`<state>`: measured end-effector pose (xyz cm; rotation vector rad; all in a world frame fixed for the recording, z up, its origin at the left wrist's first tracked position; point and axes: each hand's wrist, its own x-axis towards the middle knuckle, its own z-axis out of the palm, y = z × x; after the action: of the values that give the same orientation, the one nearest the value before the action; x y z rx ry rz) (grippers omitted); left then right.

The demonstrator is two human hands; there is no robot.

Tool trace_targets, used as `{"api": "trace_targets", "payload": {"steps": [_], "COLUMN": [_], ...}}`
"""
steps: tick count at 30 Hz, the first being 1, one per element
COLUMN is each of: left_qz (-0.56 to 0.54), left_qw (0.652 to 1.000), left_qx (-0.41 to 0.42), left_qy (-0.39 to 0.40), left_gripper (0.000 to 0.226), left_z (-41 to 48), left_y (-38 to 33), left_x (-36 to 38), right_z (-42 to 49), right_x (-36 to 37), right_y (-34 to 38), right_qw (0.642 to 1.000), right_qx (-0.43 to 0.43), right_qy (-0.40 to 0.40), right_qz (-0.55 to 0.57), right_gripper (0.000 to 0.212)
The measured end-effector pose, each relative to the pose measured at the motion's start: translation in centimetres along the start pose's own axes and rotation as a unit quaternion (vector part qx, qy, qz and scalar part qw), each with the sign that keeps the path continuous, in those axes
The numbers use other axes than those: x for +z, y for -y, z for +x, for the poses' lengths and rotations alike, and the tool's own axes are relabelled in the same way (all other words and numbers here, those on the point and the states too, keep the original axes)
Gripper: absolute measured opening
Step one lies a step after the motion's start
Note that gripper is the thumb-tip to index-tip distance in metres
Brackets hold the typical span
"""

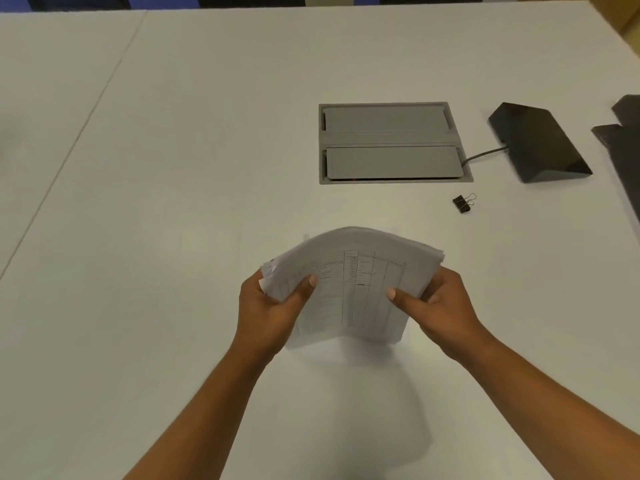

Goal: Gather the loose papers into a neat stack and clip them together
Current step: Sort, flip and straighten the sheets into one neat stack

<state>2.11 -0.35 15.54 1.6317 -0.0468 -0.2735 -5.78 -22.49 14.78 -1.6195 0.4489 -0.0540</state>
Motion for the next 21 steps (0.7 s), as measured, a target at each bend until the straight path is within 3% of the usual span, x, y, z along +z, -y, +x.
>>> {"api": "trace_targets", "payload": {"steps": [9, 12, 17, 21], "left_qz": [-0.003, -0.029, -0.003, 0.004], "left_qw": [1.0, 0.999, 0.993, 0.99], "left_qx": [-0.022, -0.025, -0.083, -0.125], "left_qy": [0.02, 0.02, 0.087, 0.071], "left_gripper": [0.028, 0.018, 0.031, 0.026], "left_z": [-0.1, 0.1, -0.6, -2.1], "left_y": [0.4, -0.1, 0.6, 2.0], "left_x": [-0.2, -0.8, -1.6, -2.7], "right_z": [-0.6, -0.6, -0.1, 0.0], "right_x": [0.4, 0.2, 0.5, 0.8], "right_y": [-2.7, -2.4, -0.6, -0.2], "right_qw": [0.998, 0.996, 0.986, 0.981], "right_qx": [0.051, 0.08, 0.098, 0.118], "right_qy": [0.037, 0.021, 0.012, 0.071], "right_qz": [-0.024, 0.026, 0.137, 0.135], "right_gripper": [0.031, 0.032, 0.036, 0.041]}}
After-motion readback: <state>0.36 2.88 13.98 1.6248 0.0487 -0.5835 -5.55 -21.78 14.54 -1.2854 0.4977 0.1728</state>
